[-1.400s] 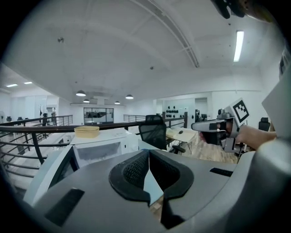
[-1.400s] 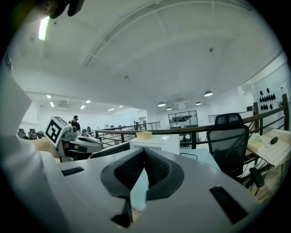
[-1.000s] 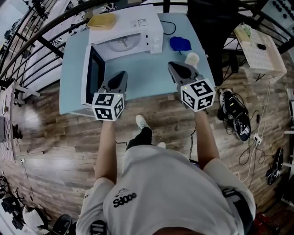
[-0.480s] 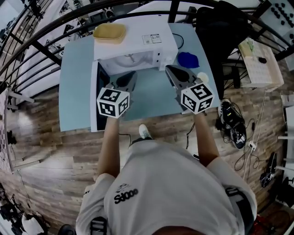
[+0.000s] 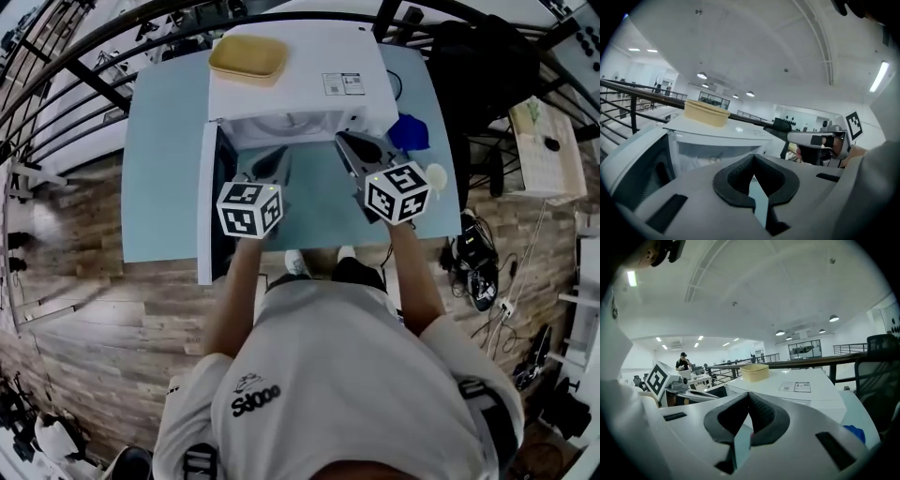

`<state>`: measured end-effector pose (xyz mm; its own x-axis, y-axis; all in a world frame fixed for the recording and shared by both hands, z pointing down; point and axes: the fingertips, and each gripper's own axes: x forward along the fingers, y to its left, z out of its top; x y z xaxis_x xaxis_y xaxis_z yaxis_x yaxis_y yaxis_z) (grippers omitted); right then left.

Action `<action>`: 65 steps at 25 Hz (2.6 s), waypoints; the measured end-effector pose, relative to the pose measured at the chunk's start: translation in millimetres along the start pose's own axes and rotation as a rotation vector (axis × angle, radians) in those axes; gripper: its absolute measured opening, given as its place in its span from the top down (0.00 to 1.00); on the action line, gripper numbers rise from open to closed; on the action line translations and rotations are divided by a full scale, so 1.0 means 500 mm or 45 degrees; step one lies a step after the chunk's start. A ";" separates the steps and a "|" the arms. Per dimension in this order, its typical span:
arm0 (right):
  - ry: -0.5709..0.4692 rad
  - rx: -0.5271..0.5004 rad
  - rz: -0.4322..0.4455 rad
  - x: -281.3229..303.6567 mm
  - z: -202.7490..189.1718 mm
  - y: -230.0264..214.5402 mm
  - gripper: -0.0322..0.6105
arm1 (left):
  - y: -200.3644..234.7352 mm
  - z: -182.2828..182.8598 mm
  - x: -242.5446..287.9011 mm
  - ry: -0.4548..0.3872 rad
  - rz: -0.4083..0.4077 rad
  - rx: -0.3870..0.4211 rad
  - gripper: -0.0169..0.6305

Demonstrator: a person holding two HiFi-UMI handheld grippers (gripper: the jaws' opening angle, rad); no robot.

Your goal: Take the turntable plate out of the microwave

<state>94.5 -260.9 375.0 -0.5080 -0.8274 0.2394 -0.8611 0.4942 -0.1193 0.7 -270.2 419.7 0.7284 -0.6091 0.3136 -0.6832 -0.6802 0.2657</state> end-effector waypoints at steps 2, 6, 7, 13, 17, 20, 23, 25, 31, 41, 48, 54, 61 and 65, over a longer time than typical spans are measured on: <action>0.021 -0.017 0.024 0.032 -0.014 -0.005 0.94 | 0.021 -0.019 0.017 0.020 0.037 -0.059 0.95; 0.075 -0.007 0.120 0.089 -0.046 -0.010 0.94 | 0.048 -0.042 0.048 0.018 0.075 -0.148 0.95; 0.095 -0.010 0.147 0.103 -0.057 -0.011 0.94 | 0.055 -0.047 0.056 0.018 0.089 -0.161 0.95; 0.214 -0.082 0.248 0.187 -0.115 -0.043 0.94 | 0.133 -0.086 0.119 -0.083 0.168 -0.489 0.94; 0.282 -0.084 0.283 0.231 -0.164 -0.067 0.91 | 0.172 -0.116 0.161 -0.154 0.165 -0.629 0.76; 0.341 -0.106 0.299 0.259 -0.204 -0.080 0.80 | 0.203 -0.138 0.186 -0.169 0.194 -0.668 0.72; 0.378 -0.147 0.307 0.284 -0.236 -0.087 0.78 | 0.232 -0.161 0.209 -0.133 0.243 -0.652 0.68; 0.396 -0.168 0.319 0.296 -0.252 -0.088 0.75 | 0.254 -0.170 0.224 -0.116 0.285 -0.656 0.66; 0.448 -0.167 0.332 0.305 -0.294 -0.089 0.74 | 0.309 -0.207 0.262 -0.107 0.413 -0.780 0.58; 0.468 -0.081 0.284 0.285 -0.320 -0.116 0.74 | 0.331 -0.219 0.302 -0.097 0.513 -0.917 0.56; 0.474 -0.018 0.249 0.286 -0.326 -0.121 0.76 | 0.350 -0.215 0.301 -0.230 0.602 -1.262 0.58; 0.444 0.260 0.231 0.294 -0.332 -0.121 0.76 | 0.360 -0.241 0.289 -0.274 0.596 -1.367 0.81; 0.441 0.458 0.223 0.314 -0.347 -0.112 0.76 | 0.344 -0.259 0.290 -0.358 0.461 -1.576 0.92; 0.422 0.598 0.239 0.341 -0.355 -0.111 0.73 | 0.339 -0.244 0.285 -0.378 0.416 -1.566 0.93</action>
<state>59.3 -381.9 593.7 -0.6839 -0.5732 0.4513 -0.7123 0.3908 -0.5830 -17.7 -422.7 620.5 0.3963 -0.8481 0.3517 -0.3141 0.2347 0.9199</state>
